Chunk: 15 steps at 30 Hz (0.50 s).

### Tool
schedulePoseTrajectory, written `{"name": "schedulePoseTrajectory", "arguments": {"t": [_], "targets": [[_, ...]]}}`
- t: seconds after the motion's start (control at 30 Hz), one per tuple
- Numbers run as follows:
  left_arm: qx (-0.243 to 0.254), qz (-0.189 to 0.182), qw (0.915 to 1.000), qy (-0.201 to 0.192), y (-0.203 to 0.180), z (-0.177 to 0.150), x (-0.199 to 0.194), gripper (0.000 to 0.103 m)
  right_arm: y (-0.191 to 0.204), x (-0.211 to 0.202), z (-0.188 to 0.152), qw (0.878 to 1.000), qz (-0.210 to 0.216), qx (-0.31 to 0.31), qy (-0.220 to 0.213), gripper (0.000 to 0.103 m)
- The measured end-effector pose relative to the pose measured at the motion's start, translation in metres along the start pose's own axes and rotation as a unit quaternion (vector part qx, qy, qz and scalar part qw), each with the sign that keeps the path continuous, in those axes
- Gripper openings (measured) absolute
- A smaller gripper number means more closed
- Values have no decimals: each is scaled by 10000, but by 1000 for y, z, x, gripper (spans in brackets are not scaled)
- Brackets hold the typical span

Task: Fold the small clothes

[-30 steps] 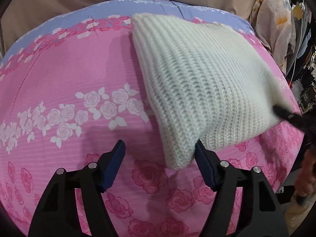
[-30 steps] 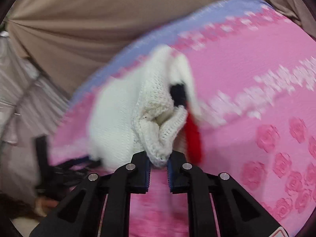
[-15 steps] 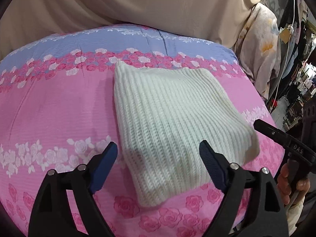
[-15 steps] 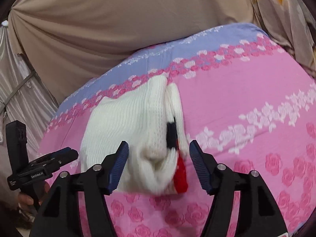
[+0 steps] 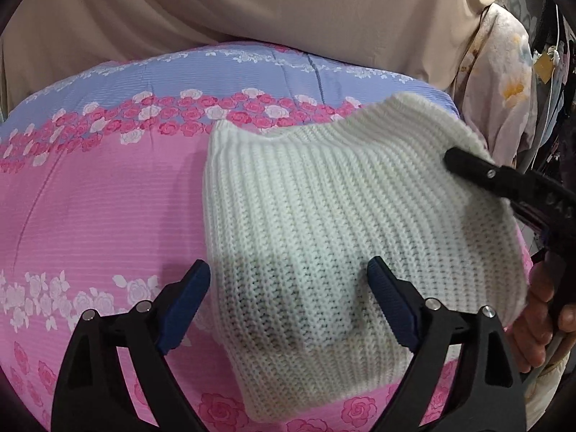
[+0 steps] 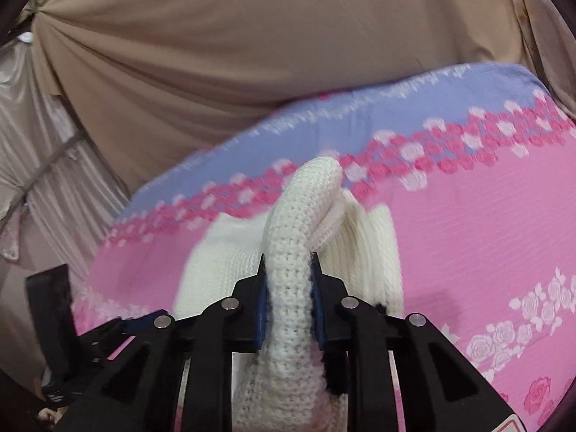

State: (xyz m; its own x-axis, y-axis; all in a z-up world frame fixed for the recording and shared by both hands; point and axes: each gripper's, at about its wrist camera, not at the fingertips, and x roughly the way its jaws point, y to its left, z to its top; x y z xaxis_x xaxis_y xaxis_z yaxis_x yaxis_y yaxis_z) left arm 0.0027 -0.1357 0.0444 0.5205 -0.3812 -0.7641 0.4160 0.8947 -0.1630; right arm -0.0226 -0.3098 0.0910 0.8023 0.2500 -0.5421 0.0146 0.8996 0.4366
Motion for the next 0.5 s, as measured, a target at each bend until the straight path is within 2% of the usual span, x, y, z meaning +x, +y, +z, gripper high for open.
{"name": "schedulePoseTrajectory", "arguments": {"t": [0.03,0.1,0.13,0.2,0.37,0.43,0.5], "targets": [[15,39,10000,17,-1,1,3,87,-6,9,-2,9998,-158,14,113,19],[-11,86,9998,187,0,1,15,87,-32,52,-19,9913,-1021,75,830,19],[-49,30,9995,299,1,0,22,87,-39,58,-26,9910,-1019,145,860,19],[-115,48,9993,359,2,-1,26,88,-35,43,-22,9929,-931,266,697,20],[-82,142,9993,325,0,0,26,89,-1,-9,-16,9903,-1380,-147,28,21],[-80,168,9993,333,-1,0,27,89,12,-25,-21,9887,-1445,-398,-83,22],[-59,192,9992,336,-2,-1,27,90,20,-29,-33,9866,-1522,-588,21,22]]}}
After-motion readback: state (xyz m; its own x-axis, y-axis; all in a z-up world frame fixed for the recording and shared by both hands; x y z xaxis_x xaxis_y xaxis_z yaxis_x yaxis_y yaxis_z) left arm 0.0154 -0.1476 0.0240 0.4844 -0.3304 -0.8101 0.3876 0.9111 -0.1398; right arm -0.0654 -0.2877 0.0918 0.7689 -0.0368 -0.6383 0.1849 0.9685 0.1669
